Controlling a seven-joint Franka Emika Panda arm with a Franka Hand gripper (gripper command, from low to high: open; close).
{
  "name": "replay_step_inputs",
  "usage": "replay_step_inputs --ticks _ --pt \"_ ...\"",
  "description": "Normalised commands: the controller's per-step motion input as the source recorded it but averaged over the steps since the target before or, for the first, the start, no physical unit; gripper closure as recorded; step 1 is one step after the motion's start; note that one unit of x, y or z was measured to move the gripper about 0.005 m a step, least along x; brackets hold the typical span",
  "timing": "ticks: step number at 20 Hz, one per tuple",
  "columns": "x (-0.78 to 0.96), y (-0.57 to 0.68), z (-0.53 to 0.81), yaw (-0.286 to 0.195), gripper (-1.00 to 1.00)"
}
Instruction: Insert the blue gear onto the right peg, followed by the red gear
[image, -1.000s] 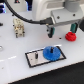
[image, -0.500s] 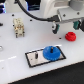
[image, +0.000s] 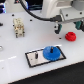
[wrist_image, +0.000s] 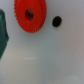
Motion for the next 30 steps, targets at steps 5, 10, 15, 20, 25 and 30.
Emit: replay_step_inputs --ticks 5,10,15,20,25,30 --pt "-0.21 0.09 -0.24 0.0 -1.0" --pt "0.34 0.01 0.04 0.0 -1.0" --pt "0.62 0.29 0.07 0.0 -1.0" --pt "0.28 0.32 -0.04 0.0 -1.0" --pt "-0.37 0.15 -0.27 0.0 -1.0" --pt "-0.4 0.06 -0.21 0.0 -1.0"
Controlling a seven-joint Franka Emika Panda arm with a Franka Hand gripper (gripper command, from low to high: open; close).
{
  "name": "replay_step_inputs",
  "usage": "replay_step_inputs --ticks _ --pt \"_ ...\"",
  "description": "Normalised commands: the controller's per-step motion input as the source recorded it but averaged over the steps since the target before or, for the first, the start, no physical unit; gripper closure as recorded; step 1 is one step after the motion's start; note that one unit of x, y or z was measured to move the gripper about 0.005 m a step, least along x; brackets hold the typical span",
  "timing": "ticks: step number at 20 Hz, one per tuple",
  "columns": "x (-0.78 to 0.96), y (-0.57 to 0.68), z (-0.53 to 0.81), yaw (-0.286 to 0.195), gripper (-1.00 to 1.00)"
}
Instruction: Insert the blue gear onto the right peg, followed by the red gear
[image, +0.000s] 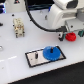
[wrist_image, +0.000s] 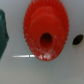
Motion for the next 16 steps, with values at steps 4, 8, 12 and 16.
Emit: replay_step_inputs --ticks 4,8,12,16 --pt "-0.28 0.0 -0.21 0.0 1.0" --pt "-0.18 -0.01 -0.18 0.0 1.0" --pt "-0.11 0.02 -0.13 0.0 1.0" --pt "-0.1 0.01 -0.13 0.0 1.0"
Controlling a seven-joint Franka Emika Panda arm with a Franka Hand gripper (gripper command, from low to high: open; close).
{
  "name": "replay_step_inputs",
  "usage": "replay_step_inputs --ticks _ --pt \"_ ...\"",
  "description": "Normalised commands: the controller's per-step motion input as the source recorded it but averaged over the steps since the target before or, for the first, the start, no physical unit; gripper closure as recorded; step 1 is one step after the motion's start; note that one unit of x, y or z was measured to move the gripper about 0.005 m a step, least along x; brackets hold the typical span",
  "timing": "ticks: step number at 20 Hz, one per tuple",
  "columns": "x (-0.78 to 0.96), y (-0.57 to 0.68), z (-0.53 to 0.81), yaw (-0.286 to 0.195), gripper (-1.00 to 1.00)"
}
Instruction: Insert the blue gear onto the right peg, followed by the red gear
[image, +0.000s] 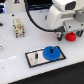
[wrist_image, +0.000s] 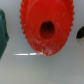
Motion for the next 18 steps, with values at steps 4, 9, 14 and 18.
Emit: replay_step_inputs --ticks 4,9,14,18 --pt "-0.05 0.0 -0.05 0.0 1.0" --pt "0.0 0.07 0.12 0.0 1.0" --pt "0.13 -0.02 0.52 0.0 1.0" --pt "0.33 -0.18 0.59 0.0 1.0"
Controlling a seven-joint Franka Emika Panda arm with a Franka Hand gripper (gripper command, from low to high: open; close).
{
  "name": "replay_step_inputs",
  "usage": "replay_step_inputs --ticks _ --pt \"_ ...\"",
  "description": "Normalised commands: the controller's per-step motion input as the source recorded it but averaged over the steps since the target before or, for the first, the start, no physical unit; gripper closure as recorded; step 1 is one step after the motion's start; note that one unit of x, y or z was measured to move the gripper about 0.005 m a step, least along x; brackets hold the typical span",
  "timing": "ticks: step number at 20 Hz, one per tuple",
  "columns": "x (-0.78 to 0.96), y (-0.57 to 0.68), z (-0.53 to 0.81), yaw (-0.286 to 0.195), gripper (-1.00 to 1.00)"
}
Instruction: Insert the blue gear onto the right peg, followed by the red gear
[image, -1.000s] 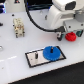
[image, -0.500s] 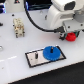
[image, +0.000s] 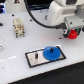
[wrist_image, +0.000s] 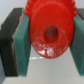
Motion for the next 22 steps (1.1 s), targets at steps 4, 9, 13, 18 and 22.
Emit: replay_step_inputs --ticks 4,9,13,18,22 --pt "0.43 -0.3 0.51 0.0 1.0" --pt "0.5 -0.46 0.47 0.0 1.0" --pt "0.51 -0.52 0.43 0.0 1.0" --pt "0.5 -0.42 0.25 0.0 1.0" --pt "0.55 -0.37 0.18 0.0 1.0"
